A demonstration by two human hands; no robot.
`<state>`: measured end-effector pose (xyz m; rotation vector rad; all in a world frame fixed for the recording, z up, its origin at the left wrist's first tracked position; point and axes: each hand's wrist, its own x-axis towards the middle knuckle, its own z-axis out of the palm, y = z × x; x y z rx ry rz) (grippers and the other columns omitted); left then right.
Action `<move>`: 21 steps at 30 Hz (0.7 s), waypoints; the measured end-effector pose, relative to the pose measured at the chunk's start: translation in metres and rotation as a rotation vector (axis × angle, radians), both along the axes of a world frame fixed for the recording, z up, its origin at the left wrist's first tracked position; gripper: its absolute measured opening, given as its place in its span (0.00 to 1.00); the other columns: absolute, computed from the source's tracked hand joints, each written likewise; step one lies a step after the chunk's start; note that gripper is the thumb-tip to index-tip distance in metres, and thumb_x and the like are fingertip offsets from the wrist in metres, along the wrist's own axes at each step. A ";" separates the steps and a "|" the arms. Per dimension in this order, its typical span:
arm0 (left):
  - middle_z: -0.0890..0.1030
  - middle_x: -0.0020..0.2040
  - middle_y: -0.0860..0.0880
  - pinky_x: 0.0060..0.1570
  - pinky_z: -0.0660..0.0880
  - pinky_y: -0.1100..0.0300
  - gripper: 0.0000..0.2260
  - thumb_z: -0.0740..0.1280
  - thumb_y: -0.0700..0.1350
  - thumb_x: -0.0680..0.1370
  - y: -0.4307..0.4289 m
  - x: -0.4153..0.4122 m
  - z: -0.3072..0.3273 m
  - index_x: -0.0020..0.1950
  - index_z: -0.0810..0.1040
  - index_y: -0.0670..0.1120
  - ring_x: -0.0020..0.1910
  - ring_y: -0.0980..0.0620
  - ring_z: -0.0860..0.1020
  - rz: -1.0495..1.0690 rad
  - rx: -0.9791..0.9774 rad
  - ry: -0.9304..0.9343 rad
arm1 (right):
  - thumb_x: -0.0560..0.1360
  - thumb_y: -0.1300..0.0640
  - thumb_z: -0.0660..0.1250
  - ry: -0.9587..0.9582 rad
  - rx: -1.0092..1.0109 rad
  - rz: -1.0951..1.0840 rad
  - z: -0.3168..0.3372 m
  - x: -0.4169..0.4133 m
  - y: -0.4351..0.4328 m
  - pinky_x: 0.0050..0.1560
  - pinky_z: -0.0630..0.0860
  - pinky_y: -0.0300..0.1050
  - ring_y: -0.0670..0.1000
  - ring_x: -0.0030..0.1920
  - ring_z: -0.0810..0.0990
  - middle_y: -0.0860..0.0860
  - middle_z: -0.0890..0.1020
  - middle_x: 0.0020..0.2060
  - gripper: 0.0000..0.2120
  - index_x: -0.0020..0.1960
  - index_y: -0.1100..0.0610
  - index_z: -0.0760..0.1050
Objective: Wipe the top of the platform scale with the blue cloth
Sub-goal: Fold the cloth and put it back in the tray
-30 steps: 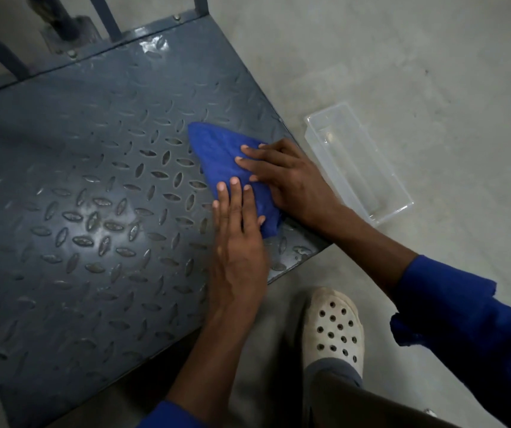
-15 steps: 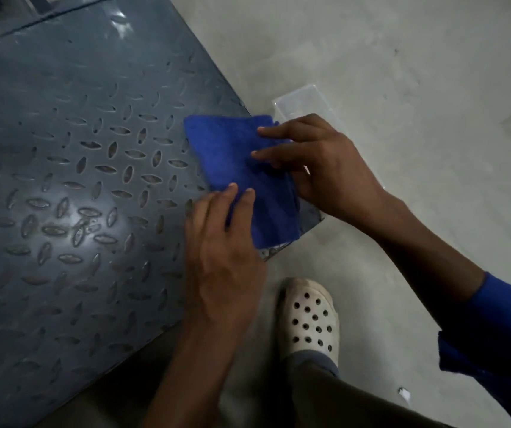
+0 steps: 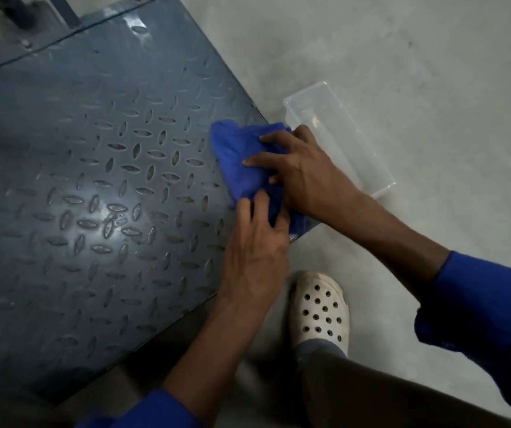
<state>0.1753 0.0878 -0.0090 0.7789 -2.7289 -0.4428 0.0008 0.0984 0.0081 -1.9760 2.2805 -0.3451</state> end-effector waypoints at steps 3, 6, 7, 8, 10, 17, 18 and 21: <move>0.79 0.61 0.34 0.44 0.79 0.50 0.18 0.60 0.35 0.78 0.000 -0.008 -0.008 0.63 0.83 0.38 0.59 0.40 0.70 -0.001 -0.035 0.078 | 0.70 0.58 0.58 -0.103 -0.097 0.009 0.001 -0.003 0.004 0.51 0.64 0.39 0.66 0.45 0.79 0.59 0.86 0.55 0.21 0.53 0.57 0.87; 0.79 0.57 0.35 0.43 0.77 0.52 0.15 0.63 0.33 0.78 0.011 -0.022 -0.010 0.62 0.83 0.37 0.56 0.41 0.71 0.000 -0.057 0.174 | 0.65 0.61 0.59 -0.162 -0.104 0.033 0.009 -0.021 0.012 0.49 0.61 0.35 0.62 0.45 0.78 0.55 0.87 0.55 0.23 0.52 0.56 0.87; 0.80 0.56 0.35 0.44 0.77 0.53 0.14 0.65 0.32 0.78 0.016 -0.031 -0.010 0.62 0.83 0.37 0.55 0.41 0.73 -0.006 -0.067 0.202 | 0.64 0.61 0.59 -0.153 -0.104 0.021 0.013 -0.031 0.017 0.48 0.63 0.35 0.61 0.46 0.78 0.54 0.87 0.56 0.24 0.53 0.56 0.87; 0.80 0.55 0.36 0.45 0.75 0.54 0.13 0.67 0.31 0.78 0.022 -0.041 -0.010 0.61 0.83 0.37 0.53 0.40 0.75 -0.009 -0.069 0.225 | 0.64 0.62 0.59 -0.130 -0.109 0.005 0.017 -0.043 0.022 0.48 0.65 0.37 0.61 0.47 0.79 0.53 0.86 0.57 0.25 0.54 0.55 0.88; 0.80 0.54 0.36 0.48 0.73 0.53 0.13 0.66 0.31 0.77 0.035 -0.068 -0.010 0.59 0.84 0.36 0.51 0.39 0.78 -0.007 -0.060 0.254 | 0.66 0.64 0.60 -0.076 -0.126 -0.017 0.026 -0.065 0.033 0.50 0.71 0.42 0.61 0.49 0.79 0.53 0.86 0.58 0.24 0.54 0.54 0.88; 0.81 0.49 0.39 0.44 0.74 0.57 0.11 0.75 0.29 0.70 0.066 -0.172 -0.025 0.49 0.84 0.38 0.47 0.43 0.79 -0.069 0.008 0.255 | 0.70 0.63 0.57 -0.026 -0.057 -0.114 0.022 -0.143 0.056 0.51 0.73 0.45 0.61 0.48 0.79 0.51 0.88 0.57 0.24 0.53 0.52 0.89; 0.82 0.51 0.39 0.46 0.74 0.58 0.12 0.76 0.30 0.69 0.067 -0.181 -0.029 0.51 0.84 0.38 0.48 0.43 0.79 -0.062 0.007 0.255 | 0.70 0.62 0.57 -0.011 -0.070 -0.138 0.022 -0.152 0.060 0.52 0.73 0.45 0.61 0.49 0.79 0.51 0.87 0.57 0.23 0.53 0.52 0.89; 0.81 0.57 0.37 0.51 0.76 0.56 0.18 0.74 0.29 0.69 0.072 -0.201 -0.039 0.58 0.83 0.37 0.53 0.41 0.79 -0.064 0.038 0.273 | 0.72 0.63 0.58 0.073 -0.137 -0.198 0.022 -0.169 0.071 0.51 0.73 0.47 0.63 0.50 0.78 0.52 0.87 0.57 0.22 0.55 0.54 0.88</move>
